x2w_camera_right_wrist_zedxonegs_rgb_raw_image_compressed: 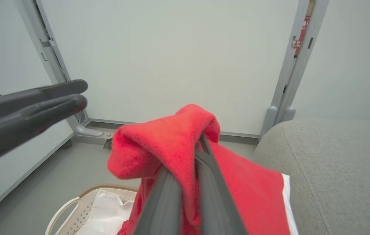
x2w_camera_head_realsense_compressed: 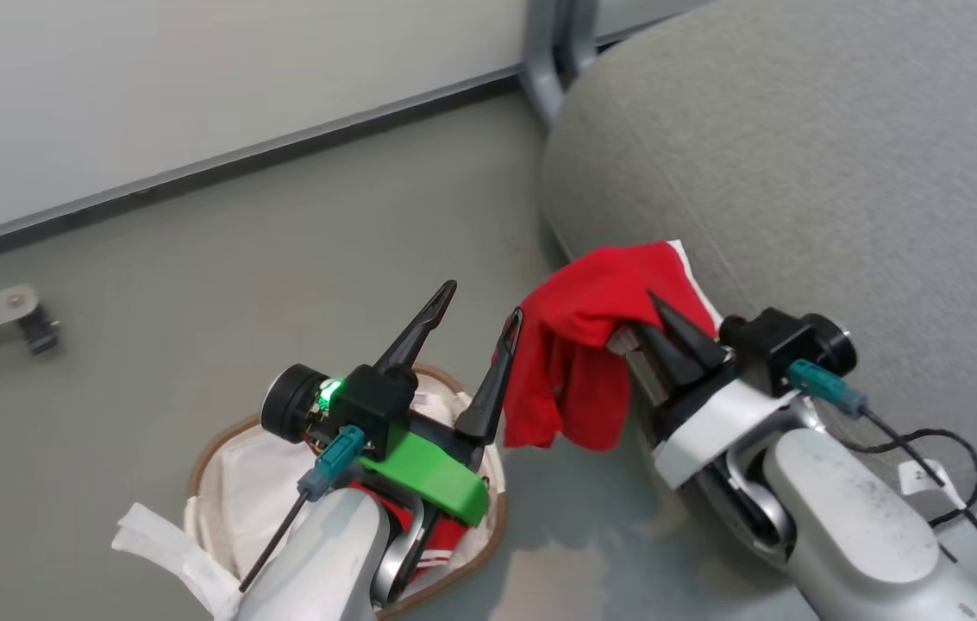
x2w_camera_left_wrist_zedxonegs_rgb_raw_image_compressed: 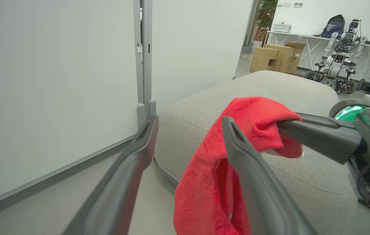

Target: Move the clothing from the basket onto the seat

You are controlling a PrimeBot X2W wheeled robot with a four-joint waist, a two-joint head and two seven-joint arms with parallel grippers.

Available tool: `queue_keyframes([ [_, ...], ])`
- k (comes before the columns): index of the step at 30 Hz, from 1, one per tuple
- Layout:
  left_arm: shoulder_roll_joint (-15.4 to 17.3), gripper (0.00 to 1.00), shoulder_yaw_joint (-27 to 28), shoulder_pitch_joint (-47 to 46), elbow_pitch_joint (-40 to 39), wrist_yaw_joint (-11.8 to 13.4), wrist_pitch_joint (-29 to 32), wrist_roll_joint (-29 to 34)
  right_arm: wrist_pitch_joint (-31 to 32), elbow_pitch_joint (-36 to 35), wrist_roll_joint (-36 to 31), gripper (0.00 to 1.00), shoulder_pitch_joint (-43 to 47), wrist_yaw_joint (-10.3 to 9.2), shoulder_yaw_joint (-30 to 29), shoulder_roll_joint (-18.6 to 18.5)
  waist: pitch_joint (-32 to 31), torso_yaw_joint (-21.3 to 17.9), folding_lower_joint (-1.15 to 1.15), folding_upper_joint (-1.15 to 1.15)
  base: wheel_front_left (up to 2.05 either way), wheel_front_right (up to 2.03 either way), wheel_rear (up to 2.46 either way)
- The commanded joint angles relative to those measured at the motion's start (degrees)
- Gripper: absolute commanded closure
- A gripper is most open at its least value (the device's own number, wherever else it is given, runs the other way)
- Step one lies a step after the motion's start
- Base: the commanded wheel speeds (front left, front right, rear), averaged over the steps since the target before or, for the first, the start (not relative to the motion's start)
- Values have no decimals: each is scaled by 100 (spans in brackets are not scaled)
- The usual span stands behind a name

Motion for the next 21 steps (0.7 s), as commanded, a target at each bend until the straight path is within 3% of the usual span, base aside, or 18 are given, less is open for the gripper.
queue_keyframes([
  [1,29,0,27,-114,12,-35,4,66,-27,-57,-72,100,87,-6,-121,-55,304,-685,0,0,0,0,0],
  [10,29,0,-88,-309,185,-89,3,172,-27,-195,-521,100,-302,-6,-1072,-340,859,-861,0,0,0,0,0],
  [21,246,0,-208,-756,347,-123,4,380,-27,615,-1479,100,-2033,-7,-2494,-964,1982,-484,0,0,0,0,0],
])
